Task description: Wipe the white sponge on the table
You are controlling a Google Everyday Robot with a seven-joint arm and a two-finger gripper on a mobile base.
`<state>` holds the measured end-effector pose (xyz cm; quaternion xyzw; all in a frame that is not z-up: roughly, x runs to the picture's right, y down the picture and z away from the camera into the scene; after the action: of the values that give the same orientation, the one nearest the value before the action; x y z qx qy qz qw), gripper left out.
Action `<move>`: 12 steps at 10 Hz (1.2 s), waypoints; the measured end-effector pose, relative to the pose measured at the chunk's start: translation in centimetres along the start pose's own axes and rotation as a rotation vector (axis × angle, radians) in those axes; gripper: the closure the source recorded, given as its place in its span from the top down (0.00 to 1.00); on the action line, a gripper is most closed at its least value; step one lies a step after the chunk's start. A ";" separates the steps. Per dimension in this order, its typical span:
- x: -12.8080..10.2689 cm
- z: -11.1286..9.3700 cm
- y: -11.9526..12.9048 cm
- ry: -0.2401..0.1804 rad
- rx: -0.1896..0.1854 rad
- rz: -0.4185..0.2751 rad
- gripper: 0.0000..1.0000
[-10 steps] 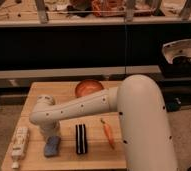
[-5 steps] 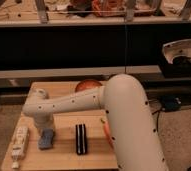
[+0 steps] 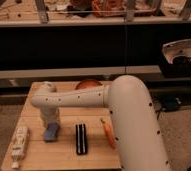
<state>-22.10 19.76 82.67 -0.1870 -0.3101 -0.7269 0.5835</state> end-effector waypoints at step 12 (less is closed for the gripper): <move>-8.6 1.4 -3.8 -0.016 -0.027 -0.087 0.46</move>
<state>-23.76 27.43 77.36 -0.1870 -0.3129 -0.7543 0.5461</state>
